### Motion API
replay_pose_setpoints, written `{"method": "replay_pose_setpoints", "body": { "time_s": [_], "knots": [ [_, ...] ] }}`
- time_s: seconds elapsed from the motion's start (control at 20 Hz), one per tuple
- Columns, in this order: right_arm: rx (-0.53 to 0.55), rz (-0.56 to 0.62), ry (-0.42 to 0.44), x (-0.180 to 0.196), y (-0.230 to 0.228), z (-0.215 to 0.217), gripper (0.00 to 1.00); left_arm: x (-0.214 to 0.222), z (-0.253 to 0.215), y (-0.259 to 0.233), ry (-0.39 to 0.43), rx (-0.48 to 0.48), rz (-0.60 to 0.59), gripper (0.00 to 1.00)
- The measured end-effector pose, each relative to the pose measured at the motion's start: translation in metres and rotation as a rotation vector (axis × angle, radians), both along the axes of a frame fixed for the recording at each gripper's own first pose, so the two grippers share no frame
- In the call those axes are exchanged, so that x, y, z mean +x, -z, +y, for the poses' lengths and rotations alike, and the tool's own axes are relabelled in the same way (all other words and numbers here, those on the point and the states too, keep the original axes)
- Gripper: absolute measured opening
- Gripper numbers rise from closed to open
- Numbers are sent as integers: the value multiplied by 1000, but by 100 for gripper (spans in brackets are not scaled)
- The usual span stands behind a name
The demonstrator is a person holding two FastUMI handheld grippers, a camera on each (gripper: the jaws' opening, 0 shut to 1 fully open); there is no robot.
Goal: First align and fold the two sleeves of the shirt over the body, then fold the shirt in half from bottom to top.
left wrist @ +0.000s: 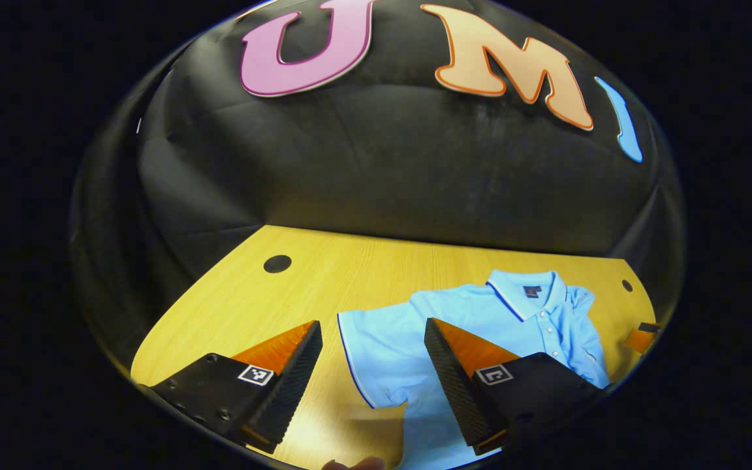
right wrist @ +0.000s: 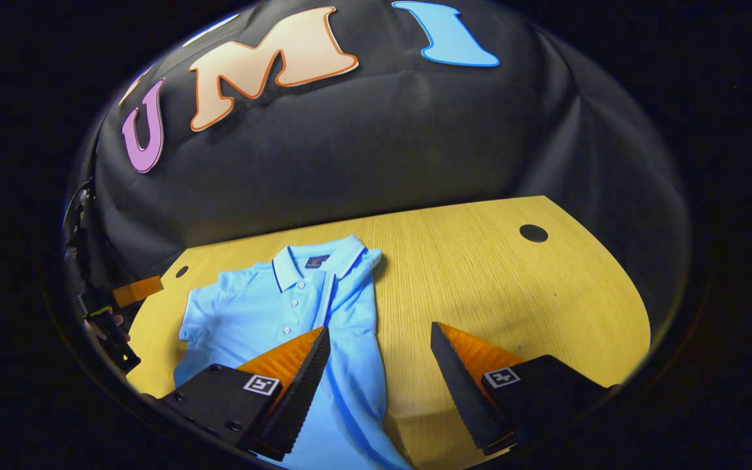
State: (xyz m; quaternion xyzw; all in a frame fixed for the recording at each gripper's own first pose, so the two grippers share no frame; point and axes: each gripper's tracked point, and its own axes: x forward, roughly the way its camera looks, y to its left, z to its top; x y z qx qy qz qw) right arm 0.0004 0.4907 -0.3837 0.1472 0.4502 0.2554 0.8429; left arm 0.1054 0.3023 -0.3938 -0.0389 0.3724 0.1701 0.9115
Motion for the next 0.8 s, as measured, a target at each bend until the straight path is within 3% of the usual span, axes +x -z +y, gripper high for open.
{"method": "replay_pose_setpoints", "body": {
  "time_s": [0.3,0.5,0.6,0.75,0.8],
  "knots": [
    [-29,-34,45,10,-3,-14,98,3,13,52,-18,60,82,94],
    [-54,-37,26,6,0,-18,98,-9,7,79,-45,19,142,92],
    [-61,-42,16,4,-1,-20,98,-3,9,77,-60,4,104,94],
    [-66,-45,13,2,-2,-25,97,-1,-2,80,-48,-45,91,86],
    [-68,-46,14,3,-3,-27,98,1,-6,81,-35,-52,91,75]
  ]
}}
